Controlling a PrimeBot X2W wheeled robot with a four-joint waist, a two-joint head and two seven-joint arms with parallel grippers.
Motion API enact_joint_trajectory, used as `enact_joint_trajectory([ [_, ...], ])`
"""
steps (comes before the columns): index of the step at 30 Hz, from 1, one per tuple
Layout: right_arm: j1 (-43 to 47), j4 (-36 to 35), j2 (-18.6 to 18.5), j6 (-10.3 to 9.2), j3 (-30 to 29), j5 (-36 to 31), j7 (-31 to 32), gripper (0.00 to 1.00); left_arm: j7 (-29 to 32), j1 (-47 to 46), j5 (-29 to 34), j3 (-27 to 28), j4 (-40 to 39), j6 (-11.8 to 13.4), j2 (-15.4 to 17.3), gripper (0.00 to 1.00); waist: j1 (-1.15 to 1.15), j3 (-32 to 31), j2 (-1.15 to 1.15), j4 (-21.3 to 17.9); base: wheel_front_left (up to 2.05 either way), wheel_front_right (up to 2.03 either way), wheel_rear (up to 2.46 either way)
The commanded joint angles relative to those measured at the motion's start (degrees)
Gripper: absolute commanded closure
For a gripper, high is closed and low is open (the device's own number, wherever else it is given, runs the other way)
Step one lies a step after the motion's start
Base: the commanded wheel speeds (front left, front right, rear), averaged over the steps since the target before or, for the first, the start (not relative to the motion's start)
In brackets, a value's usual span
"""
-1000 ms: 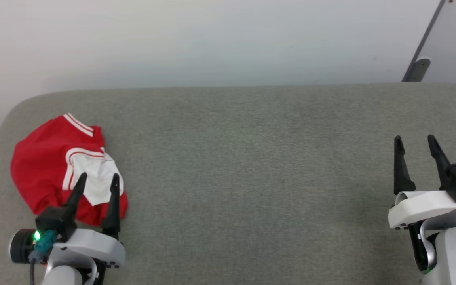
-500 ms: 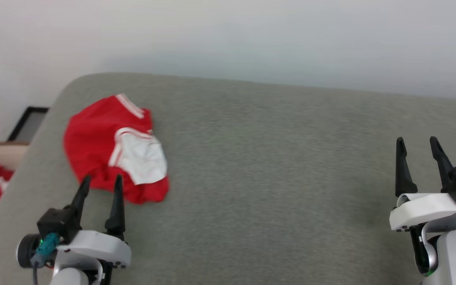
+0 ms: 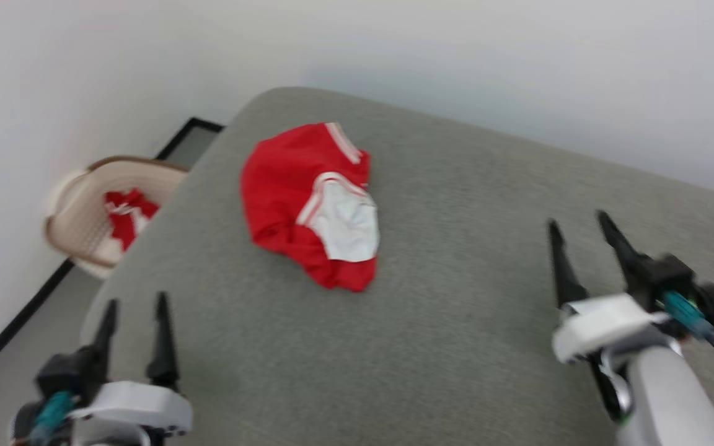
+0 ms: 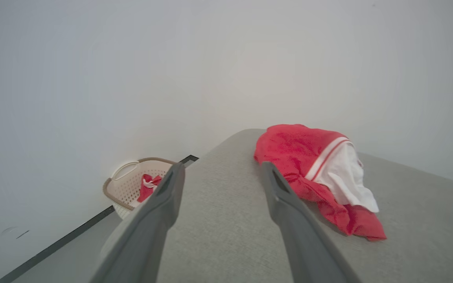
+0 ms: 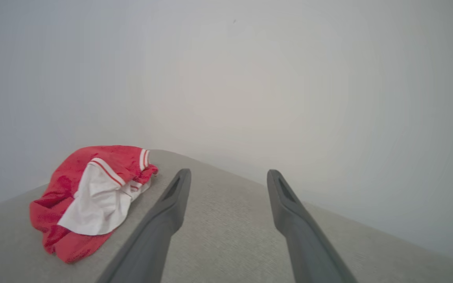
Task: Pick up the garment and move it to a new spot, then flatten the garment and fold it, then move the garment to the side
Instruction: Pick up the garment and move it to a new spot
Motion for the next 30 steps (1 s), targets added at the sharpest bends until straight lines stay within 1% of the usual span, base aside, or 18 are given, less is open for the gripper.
enact_joint_trajectory([
  [1, -2.0, 0.6, 0.2, -0.08, 1.9, 0.3, -0.1, 0.0, 0.0, 0.7, -0.3, 1.3, -0.8, 0.4, -0.3, 0.0, 0.0, 0.6, 0.0, 5.5, 0.0, 0.0, 0.0],
  [9, -8.4, 5.9, 0.3, -0.08, 11.6, 3.6, -0.1, 0.0, 0.0, 3.7, -1.6, 7.5, -5.4, 1.2, -1.6, 0.0, 0.0, 2.4, 0.0, 6.9, -0.02, -0.02, -0.02],
  [14, -9.9, 7.2, 0.3, -0.08, 15.7, 6.1, -0.1, 0.0, 0.0, 5.3, -2.8, 8.2, -6.4, 1.4, -1.8, 0.0, 0.0, 2.1, 0.0, 6.8, -0.18, -0.18, -0.18],
  [19, -9.8, 7.0, 0.3, -0.08, 15.9, 6.9, -0.1, 0.0, 0.0, 6.4, -3.9, 6.6, -6.8, 2.4, -1.8, 0.0, 0.0, 1.6, 0.0, 6.6, -0.03, -0.03, -0.03],
  [25, -6.2, 5.6, 0.2, -0.08, 13.0, 7.0, -0.1, 0.0, 0.0, 4.2, -1.4, 3.7, -5.0, 1.1, -1.8, 0.0, 0.0, 0.8, 0.0, 5.7, 0.0, 0.0, 0.0],
  [27, -4.5, 4.4, 0.0, -0.08, 11.1, 7.0, 0.0, 0.0, 0.0, 1.9, 0.3, 1.1, -3.2, 0.5, -0.8, 0.0, 0.0, 0.7, 0.0, 5.3, 0.0, 0.0, 0.0],
  [30, -0.8, 2.4, -0.2, -0.08, 8.2, 6.1, 0.0, 0.0, 0.0, -3.3, 2.0, -4.3, 0.5, -0.1, 1.4, 0.0, 0.0, 0.8, 0.0, 4.5, 0.0, 0.0, 0.0],
])
